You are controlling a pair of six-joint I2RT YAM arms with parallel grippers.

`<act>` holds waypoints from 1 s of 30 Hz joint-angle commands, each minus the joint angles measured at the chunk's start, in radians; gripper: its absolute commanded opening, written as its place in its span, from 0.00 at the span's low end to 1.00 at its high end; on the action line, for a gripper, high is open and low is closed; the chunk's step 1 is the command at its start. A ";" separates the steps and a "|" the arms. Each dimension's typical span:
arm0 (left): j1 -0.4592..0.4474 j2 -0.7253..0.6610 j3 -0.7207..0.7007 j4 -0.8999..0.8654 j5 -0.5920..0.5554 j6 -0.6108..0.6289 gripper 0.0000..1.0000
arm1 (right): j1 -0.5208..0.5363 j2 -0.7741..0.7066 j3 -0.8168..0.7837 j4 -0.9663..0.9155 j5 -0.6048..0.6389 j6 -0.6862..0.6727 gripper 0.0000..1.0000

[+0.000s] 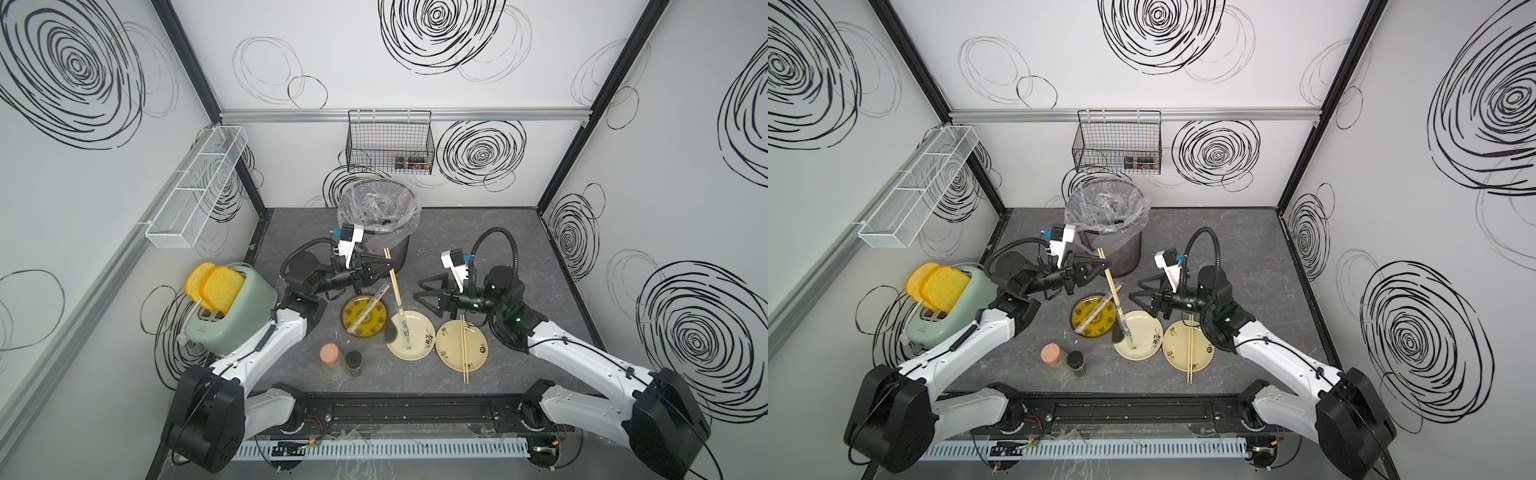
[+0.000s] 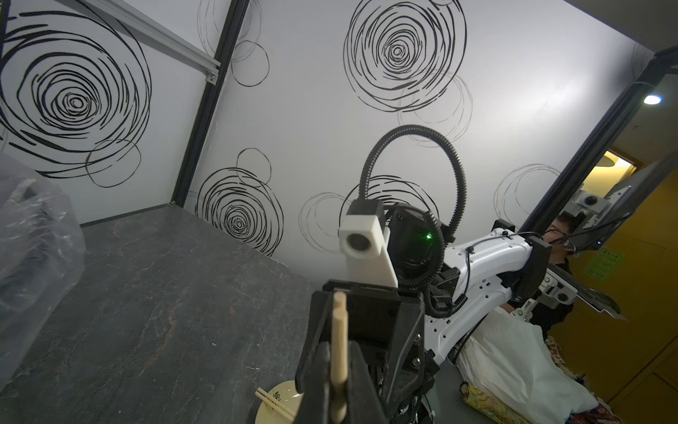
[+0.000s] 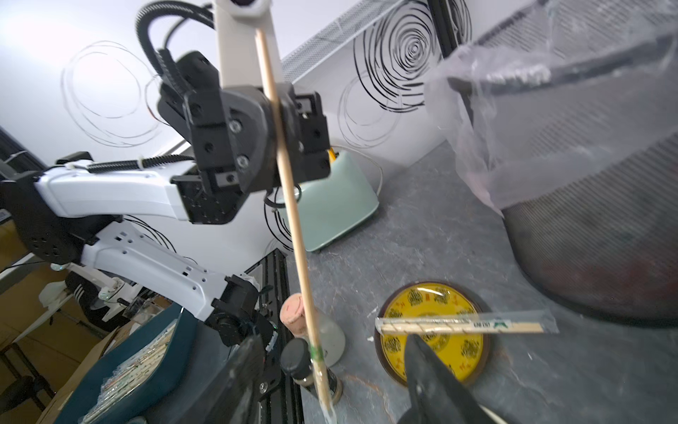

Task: Remove the packaging of disposable chopsticks
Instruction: Remove the packet bag from the disposable chopsticks.

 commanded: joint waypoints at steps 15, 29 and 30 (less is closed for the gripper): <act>-0.027 0.014 0.004 0.058 0.045 -0.008 0.00 | 0.033 0.312 0.265 -0.009 -0.337 0.001 0.35; -0.001 -0.010 0.019 -0.116 -0.022 0.128 0.54 | -0.042 0.279 0.068 0.223 -0.293 0.074 0.00; -0.008 -0.018 0.025 -0.166 -0.040 0.162 0.54 | -0.061 0.265 0.036 0.263 -0.281 0.093 0.00</act>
